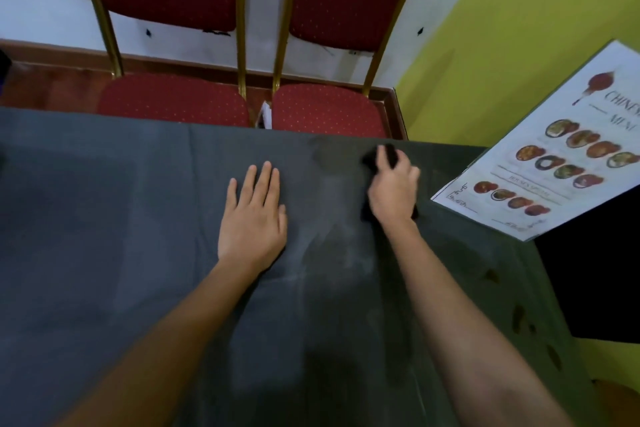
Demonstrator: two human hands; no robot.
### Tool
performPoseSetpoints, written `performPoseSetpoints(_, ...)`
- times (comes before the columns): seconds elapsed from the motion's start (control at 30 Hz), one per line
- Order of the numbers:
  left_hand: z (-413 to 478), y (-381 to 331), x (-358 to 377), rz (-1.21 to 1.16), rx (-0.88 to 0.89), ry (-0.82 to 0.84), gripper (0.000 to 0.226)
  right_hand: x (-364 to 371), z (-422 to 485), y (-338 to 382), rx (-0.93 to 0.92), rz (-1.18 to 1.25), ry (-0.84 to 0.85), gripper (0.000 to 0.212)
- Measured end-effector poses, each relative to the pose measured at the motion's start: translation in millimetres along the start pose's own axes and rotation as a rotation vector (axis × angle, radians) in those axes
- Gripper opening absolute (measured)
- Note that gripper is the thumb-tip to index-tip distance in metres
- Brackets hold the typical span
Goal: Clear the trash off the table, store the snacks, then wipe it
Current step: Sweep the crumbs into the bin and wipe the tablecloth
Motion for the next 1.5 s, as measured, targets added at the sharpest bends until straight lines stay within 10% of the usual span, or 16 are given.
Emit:
performPoseSetpoints(0.07,-15,-5,1,0.034,0.014,0.025,0.06,-6,-9,-2,0.159,0.031,-0.012,0.057)
performPoseSetpoints(0.3,-61,-22,1,0.055,-0.001,0.086,0.069,0,-132,45,-0.622,0.1,0.133,0.059)
performPoseSetpoints(0.5,-122,-64,3,0.052,-0.113,0.078,0.066,-22,-78,-48,-0.045,0.039,0.083,0.061)
performPoseSetpoints(0.73,-160,-108,11,0.013,-0.218,0.054,0.069,-28,-220,-40,-0.671,0.15,0.211,0.059)
performPoseSetpoints(1.0,-185,-134,25,0.037,-0.279,0.045,0.077,-43,-129,-167,-0.107,0.067,0.128,0.063)
performPoseSetpoints(1.2,-176,-154,27,-0.017,-0.276,0.066,0.075,-46,-269,-134,-0.721,0.118,0.229,0.061)
performPoseSetpoints(1.5,-137,-258,56,-0.01,0.068,0.129,0.058,-66,-169,-291,0.008,0.027,0.061,0.061)
Point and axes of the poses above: each hand's wrist, its own z-axis towards the middle knuckle, its own x-axis out of the palm, y = z × x, the point moved 8 cm from there along z, towards the middle knuckle, and after that the axes turned 14 degrees about x, right-handed, at the moved point
